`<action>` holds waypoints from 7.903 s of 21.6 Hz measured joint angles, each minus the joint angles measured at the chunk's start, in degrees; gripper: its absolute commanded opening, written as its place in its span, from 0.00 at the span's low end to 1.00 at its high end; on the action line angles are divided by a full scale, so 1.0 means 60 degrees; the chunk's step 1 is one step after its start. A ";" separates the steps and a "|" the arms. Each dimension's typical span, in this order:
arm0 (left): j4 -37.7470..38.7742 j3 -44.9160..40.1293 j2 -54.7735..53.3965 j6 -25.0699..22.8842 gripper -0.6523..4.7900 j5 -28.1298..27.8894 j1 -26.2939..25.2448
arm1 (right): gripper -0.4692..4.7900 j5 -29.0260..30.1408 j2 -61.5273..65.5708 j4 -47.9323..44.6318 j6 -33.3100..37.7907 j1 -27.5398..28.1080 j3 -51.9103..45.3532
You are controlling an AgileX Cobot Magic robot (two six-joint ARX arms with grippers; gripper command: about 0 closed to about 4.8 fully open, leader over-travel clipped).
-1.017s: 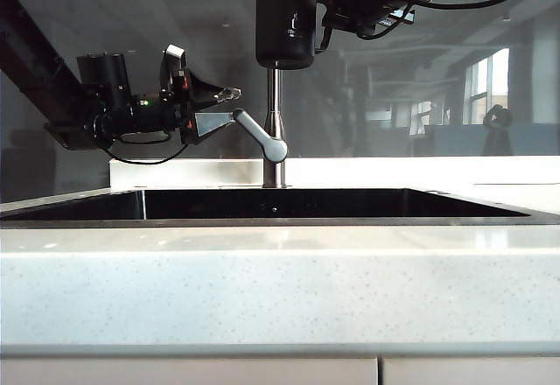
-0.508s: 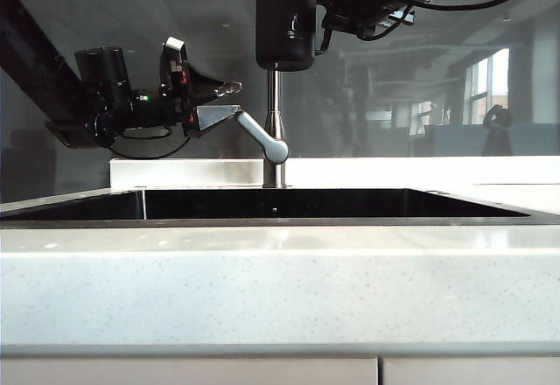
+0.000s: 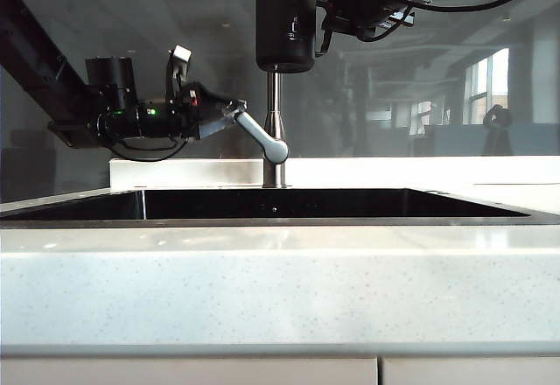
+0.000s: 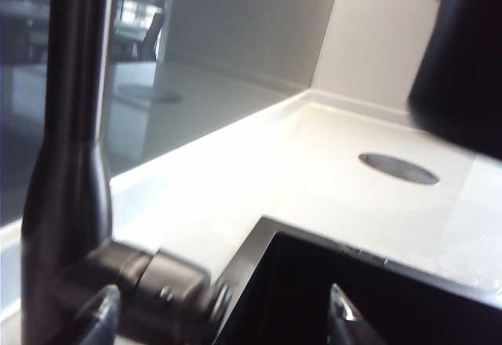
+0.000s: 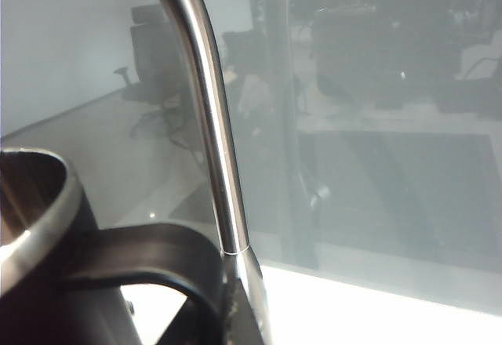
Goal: Pick up the mug next to the sink, go to the faucet to get some water, pour the water into the sink, and finally put the mug back to its place.
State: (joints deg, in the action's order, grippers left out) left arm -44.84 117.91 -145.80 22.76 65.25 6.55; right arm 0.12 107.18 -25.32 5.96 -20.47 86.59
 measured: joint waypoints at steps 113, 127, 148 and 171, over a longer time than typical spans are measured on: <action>0.1016 0.0058 0.0040 -0.1497 0.74 -0.2892 0.0029 | 0.08 -0.2229 -0.3796 0.2452 -0.0769 0.2080 -0.4175; 0.1158 0.0058 0.0040 -0.1497 0.74 -0.2896 0.0033 | 0.08 -0.1712 -0.3599 -0.4830 0.0659 0.4652 -0.9559; 0.1158 0.0058 0.0036 -0.1497 0.74 -0.2889 0.0029 | 0.08 -0.0477 -0.1672 -0.6874 -0.0011 0.4612 -0.9544; 0.1162 0.0058 0.0036 -0.1494 0.74 -0.2892 0.0029 | 0.28 -0.0481 -0.1672 -0.6830 -0.0259 0.4612 -0.9544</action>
State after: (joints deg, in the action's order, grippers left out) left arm -37.87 118.26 -145.58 13.80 47.90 6.72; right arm -2.76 97.14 -66.30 4.40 7.20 29.32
